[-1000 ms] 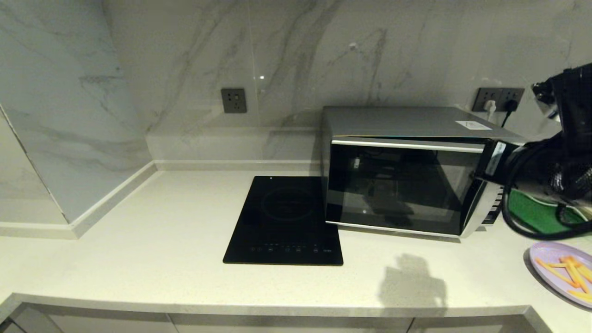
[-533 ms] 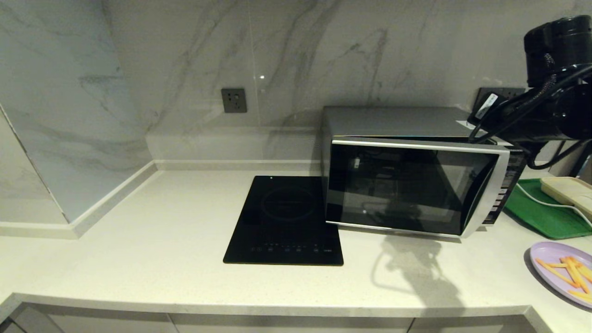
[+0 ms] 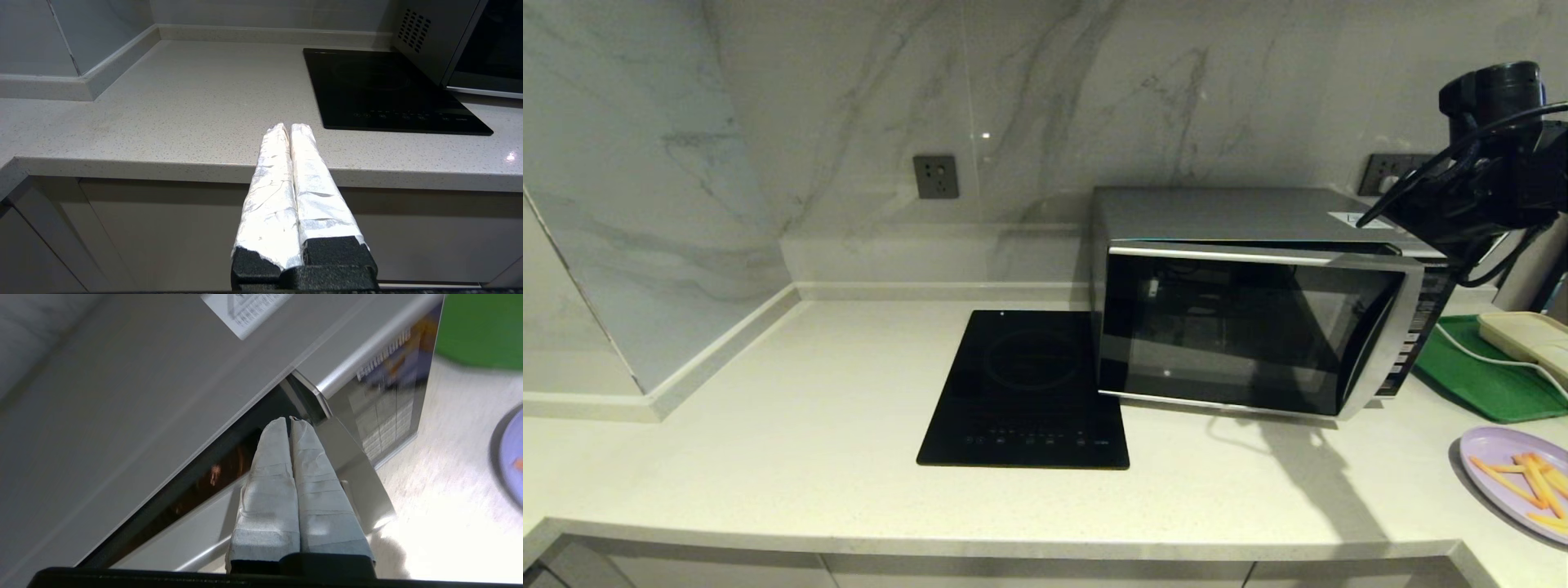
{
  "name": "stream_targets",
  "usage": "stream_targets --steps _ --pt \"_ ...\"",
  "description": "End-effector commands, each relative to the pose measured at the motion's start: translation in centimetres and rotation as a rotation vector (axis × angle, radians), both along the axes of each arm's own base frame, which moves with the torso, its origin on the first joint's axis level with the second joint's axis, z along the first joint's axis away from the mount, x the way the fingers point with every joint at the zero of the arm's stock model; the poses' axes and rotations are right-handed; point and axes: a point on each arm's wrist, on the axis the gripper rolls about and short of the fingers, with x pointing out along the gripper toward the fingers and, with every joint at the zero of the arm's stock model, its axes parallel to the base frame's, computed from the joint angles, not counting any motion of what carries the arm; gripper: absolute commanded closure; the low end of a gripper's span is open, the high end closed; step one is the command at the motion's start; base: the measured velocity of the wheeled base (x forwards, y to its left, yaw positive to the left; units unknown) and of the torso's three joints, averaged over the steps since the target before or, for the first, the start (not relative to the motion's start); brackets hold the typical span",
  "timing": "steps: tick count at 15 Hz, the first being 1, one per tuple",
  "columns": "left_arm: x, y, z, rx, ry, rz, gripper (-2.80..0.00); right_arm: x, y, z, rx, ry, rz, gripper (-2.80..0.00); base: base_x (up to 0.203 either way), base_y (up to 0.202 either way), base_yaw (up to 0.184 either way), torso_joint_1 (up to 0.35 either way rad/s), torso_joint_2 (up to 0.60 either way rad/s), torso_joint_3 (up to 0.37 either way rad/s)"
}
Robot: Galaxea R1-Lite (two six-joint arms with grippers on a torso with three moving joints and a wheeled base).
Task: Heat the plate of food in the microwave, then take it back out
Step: Open the microwave oven
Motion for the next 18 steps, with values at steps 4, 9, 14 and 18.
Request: stream_targets --steps 4,9,14,18 --pt "0.0 0.0 0.0 -0.001 0.000 0.001 0.00 0.6 -0.7 -1.0 0.044 0.037 0.005 0.00 0.000 0.000 0.000 0.000 0.00 0.000" --pt "0.0 0.0 0.0 -0.001 0.000 0.001 0.00 1.2 -0.7 -1.5 0.064 0.045 0.038 0.00 0.000 0.000 0.000 0.000 0.00 0.000" --pt "0.0 0.0 0.0 -0.001 0.000 0.001 0.00 2.1 -0.7 -2.1 0.074 0.051 0.050 0.00 0.000 0.000 0.000 0.000 0.00 0.000" --pt "0.0 0.0 0.0 -0.001 0.000 0.001 0.00 2.2 -0.7 -2.0 0.079 0.044 0.058 0.00 0.000 0.000 0.000 0.000 0.00 0.000"
